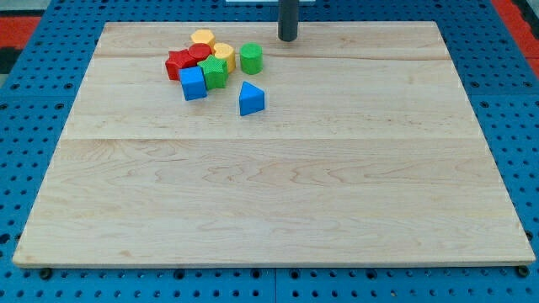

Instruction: Push blue triangle into the green blocks

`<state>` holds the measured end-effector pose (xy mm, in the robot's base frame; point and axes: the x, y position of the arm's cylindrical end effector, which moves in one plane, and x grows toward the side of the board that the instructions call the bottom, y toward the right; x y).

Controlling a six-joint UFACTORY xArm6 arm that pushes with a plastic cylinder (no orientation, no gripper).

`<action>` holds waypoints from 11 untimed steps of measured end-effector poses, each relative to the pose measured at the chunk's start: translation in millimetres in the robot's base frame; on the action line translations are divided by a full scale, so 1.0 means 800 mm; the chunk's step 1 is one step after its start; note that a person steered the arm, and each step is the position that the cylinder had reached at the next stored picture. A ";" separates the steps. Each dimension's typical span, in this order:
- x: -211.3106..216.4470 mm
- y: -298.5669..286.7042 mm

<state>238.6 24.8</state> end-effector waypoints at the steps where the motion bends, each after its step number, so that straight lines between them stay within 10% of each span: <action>1: 0.041 -0.039; 4: 0.101 0.060; 6: 0.192 -0.039; 11: 0.161 -0.081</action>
<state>367.5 -40.3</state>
